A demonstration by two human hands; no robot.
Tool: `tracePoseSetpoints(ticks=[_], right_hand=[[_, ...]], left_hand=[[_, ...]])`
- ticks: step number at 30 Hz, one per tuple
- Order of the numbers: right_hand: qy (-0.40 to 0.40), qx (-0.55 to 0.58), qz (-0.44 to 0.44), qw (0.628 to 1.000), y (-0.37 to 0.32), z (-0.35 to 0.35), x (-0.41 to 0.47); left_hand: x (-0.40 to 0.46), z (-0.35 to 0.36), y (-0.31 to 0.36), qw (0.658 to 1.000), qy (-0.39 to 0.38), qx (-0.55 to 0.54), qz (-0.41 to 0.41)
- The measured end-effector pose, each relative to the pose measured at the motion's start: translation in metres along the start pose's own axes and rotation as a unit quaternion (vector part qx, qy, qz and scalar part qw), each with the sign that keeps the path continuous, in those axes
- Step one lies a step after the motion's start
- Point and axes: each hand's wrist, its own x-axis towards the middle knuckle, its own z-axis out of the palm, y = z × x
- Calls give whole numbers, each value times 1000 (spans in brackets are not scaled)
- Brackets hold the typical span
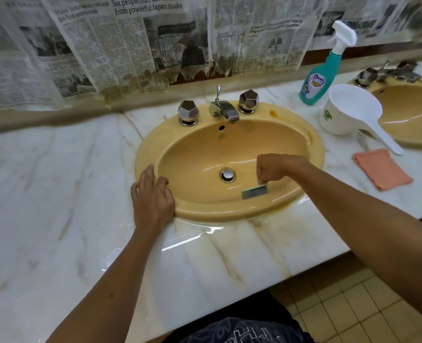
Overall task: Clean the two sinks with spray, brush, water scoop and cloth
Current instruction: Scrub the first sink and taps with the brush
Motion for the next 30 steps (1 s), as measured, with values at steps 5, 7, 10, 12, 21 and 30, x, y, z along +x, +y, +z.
tracePoseSetpoints(ticks=[5,7,10,12,21,30], right_hand=[[45,-2,-33,998,-23,17,3],[6,63,-68,996,-29,19,2],[-6,-17,-26,999,-10,-3,-4],[42,-148,47,987,0,-9,-12],[-36,-5,-55,998,-53,10,2],[15,29,-34,999,-56,25,2]], left_hand=[[0,0,-1,1000,-2,8,0],[0,0,-1,1000,-2,8,1],[0,0,0,1000,-1,8,1],[0,0,1,1000,-3,8,-2],[1,1,0,1000,-5,14,-4],[0,-1,1,1000,-13,2,-13]])
